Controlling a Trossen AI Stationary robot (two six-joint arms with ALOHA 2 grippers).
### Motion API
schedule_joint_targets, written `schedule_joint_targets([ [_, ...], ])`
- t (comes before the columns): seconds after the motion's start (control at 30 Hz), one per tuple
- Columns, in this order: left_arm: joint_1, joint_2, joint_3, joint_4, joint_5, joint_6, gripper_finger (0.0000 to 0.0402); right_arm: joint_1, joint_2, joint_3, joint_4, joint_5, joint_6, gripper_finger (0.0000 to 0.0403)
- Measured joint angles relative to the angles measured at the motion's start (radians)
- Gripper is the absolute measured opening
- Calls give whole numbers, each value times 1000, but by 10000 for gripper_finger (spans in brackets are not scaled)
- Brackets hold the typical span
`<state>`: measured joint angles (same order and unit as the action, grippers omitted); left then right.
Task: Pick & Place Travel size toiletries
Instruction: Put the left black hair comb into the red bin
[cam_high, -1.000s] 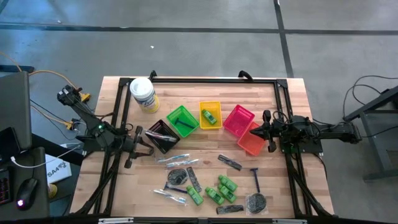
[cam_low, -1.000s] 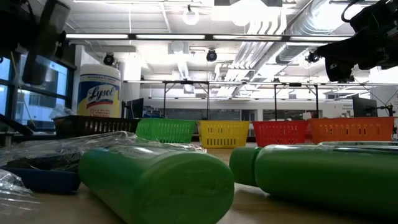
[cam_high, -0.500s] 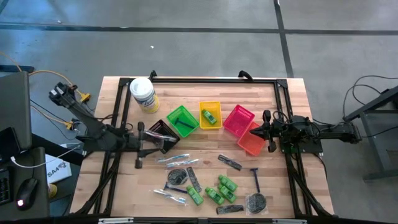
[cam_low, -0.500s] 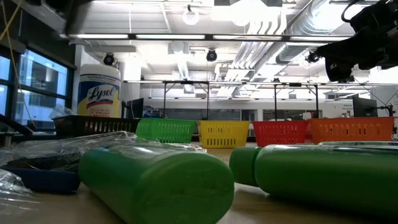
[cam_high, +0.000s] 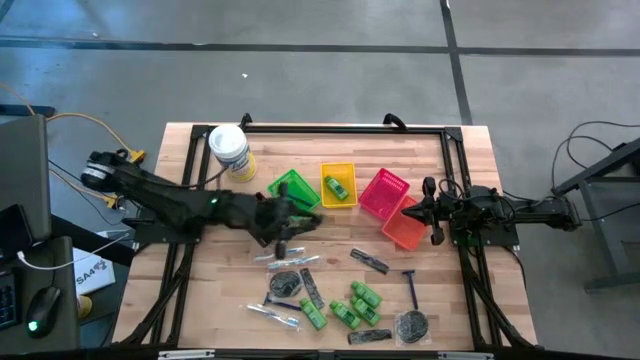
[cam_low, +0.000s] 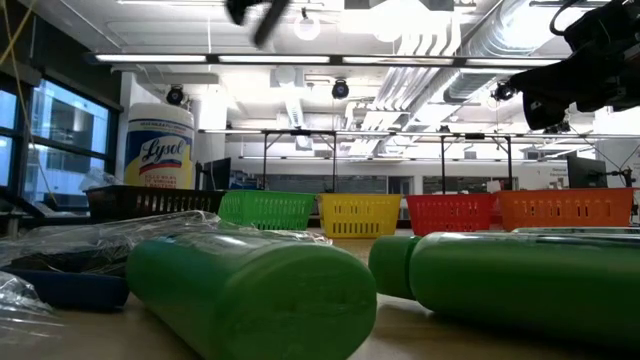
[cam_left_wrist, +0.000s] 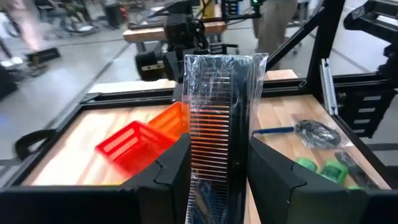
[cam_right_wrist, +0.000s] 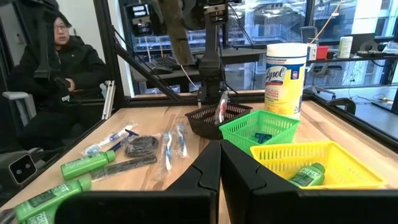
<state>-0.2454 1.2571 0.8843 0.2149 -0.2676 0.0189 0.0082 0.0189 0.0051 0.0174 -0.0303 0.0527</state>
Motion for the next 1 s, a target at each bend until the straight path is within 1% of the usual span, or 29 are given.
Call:
schedule_joint_targets([
  [0.1,70,83,67,21,136,0,124,0,0,0,0,0,-4,2],
  [0.2,121,165,141,21,229,-9,124,0,0,0,0,0,-1,2],
  [0.53,229,406,402,17,442,-2,124,0,0,0,-1,0,2,2],
  [0.73,327,507,493,45,540,-1,124,0,7,0,-2,-3,-1,2],
  [0.8,357,551,514,85,580,-1,124,0,12,0,-2,-6,-2,2],
  [0.9,398,606,527,131,638,-21,124,0,11,0,2,-34,-8,2],
  [1.0,427,670,554,175,658,-50,124,0,11,0,9,-66,-17,2],
])
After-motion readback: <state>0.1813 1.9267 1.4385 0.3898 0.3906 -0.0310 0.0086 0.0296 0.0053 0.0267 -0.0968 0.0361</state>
